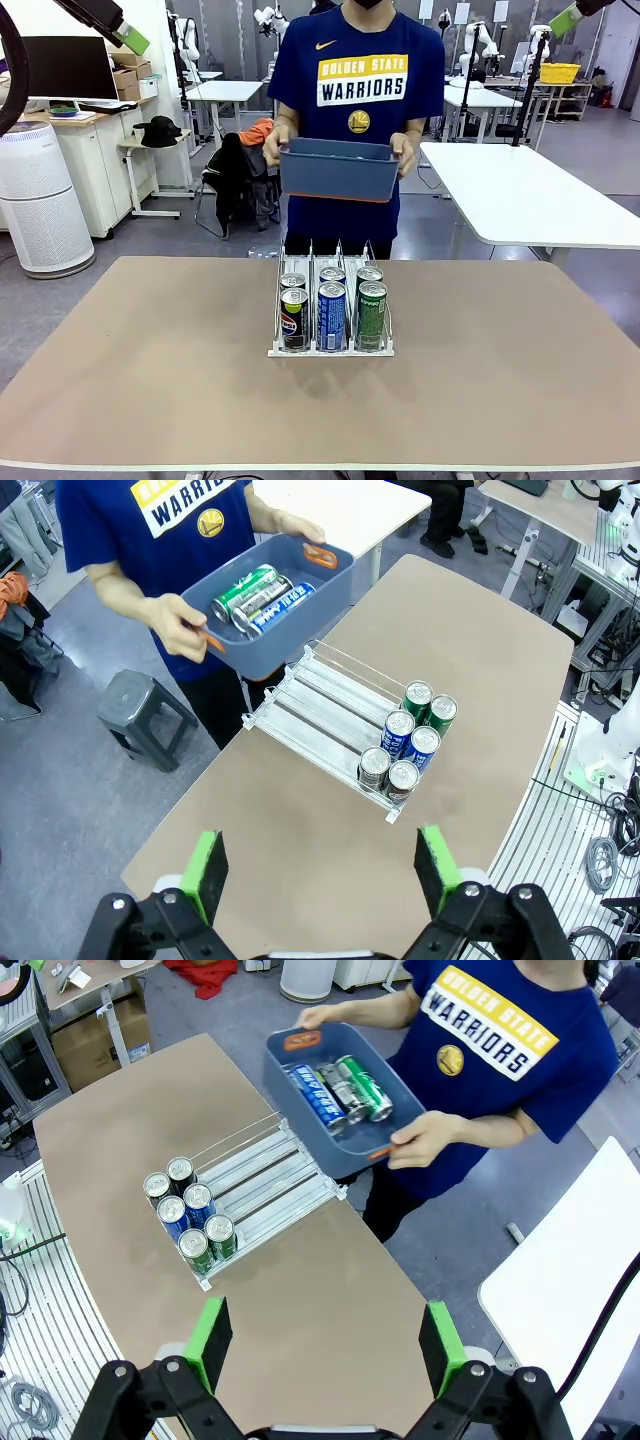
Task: Fill the beverage cans into the dispenser.
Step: Pick up the Sprite handed by the human.
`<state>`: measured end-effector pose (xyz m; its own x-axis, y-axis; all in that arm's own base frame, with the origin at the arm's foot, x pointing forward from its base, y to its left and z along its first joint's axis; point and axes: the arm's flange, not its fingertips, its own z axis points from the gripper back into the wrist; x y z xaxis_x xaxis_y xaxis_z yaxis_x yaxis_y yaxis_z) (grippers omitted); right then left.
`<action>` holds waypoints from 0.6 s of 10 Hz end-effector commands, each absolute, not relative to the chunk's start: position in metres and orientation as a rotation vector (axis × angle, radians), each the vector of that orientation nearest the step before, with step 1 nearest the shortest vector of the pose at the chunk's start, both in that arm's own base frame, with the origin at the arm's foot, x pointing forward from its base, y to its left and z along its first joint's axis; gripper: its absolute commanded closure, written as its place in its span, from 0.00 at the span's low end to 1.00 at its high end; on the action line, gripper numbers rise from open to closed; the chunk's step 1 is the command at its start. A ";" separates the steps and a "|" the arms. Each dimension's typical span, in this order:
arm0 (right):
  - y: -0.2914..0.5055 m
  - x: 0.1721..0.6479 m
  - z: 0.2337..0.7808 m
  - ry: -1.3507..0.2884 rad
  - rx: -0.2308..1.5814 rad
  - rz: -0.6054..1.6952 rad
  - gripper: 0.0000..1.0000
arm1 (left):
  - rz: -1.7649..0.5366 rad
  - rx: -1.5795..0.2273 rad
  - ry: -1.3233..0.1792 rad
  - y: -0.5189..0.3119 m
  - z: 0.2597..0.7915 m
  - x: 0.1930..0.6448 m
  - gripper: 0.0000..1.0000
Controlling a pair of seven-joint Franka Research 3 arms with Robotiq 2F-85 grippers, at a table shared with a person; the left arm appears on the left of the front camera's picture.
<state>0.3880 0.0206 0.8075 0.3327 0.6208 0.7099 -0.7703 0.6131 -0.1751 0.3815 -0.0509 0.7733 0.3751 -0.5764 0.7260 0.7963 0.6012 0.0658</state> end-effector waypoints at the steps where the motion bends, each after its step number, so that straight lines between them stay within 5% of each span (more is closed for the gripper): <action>1: 0.022 0.388 0.808 -0.825 0.206 0.919 0.00 | -0.898 -0.314 -0.782 -0.052 0.772 0.381 0.00; 6: 0.022 0.388 0.808 -0.825 0.206 0.919 0.00 | -0.898 -0.314 -0.782 -0.052 0.772 0.381 0.00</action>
<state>0.3880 0.0206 0.8075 0.3327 0.6208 0.7099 -0.7703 0.6131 -0.1751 0.3815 -0.0509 0.7733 0.3751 -0.5764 0.7260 0.7963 0.6012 0.0658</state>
